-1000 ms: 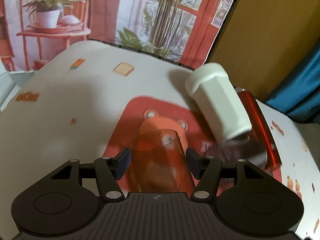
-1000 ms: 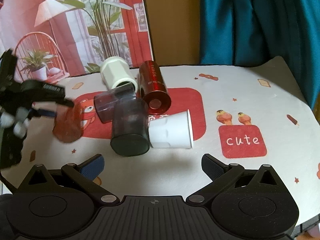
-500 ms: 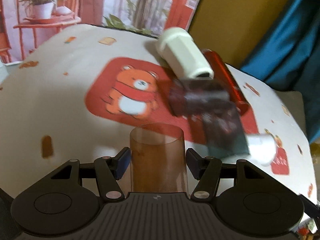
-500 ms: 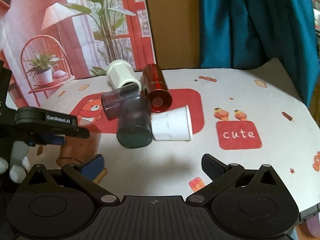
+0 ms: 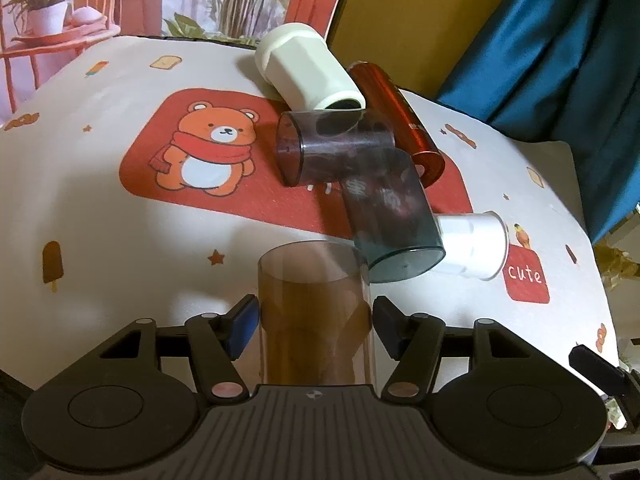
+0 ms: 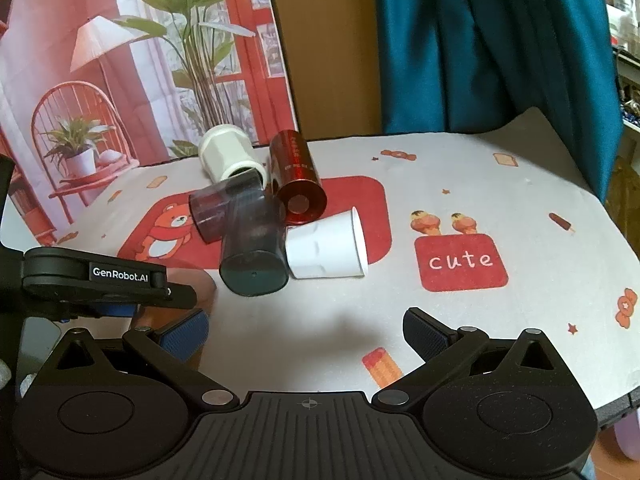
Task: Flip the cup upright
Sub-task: 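Lift the brown cup with the left gripper and rotate it upright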
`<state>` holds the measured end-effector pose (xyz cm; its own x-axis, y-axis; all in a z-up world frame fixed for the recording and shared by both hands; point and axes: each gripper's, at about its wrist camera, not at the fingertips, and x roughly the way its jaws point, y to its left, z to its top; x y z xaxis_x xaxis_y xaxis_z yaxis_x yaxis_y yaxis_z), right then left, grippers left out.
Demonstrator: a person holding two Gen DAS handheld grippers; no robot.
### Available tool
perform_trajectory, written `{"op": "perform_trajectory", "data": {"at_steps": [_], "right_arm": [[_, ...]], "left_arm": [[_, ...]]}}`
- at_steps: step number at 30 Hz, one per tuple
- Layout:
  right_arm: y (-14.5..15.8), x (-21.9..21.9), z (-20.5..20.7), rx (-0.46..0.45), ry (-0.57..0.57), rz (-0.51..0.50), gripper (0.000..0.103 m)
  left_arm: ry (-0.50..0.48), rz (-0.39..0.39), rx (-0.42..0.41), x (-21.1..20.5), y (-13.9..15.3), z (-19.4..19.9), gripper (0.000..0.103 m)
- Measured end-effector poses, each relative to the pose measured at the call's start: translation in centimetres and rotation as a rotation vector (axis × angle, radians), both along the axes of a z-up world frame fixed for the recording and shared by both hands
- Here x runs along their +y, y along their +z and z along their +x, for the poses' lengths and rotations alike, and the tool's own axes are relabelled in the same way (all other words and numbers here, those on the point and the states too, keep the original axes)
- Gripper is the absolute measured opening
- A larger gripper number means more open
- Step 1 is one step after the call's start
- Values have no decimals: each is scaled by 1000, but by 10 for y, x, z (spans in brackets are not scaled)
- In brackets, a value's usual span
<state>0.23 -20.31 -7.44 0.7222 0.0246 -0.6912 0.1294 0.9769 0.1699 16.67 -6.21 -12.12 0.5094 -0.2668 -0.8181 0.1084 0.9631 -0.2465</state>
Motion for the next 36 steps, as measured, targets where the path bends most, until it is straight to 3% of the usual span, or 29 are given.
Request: {"op": "perform_trajectory", "data": {"at_steps": [3,6,11,13,17,22,25,29,33,36], "right_arm": [[3,0,0,-6,9,14,103],[5,-1,4,14,11,37,103],[5,9,21,56,50,23,103],[6,20,27,59,89,11,103],[13,39,44,37,135,59,103],[15,64,73,70,213,77,103],[2,66,89,144,193,184,103],[-21,71,106,287,140,228,96],[-33,79,116,328,150,229,91],[-43,81,122,349,148,249,84]], "left_arm": [[-10,-39,21,7,-1,3,69],[8,-39,-4,19,6,-1,90],[28,2,-163,47,37,-18,94],[32,43,-231,59,50,-26,102],[70,142,-319,85,66,-41,103],[137,185,-329,117,64,-55,103],[165,193,-337,127,58,-62,103],[188,132,-305,139,51,-69,103],[193,73,-255,140,39,-78,103],[166,77,-229,134,32,-81,103]]}}
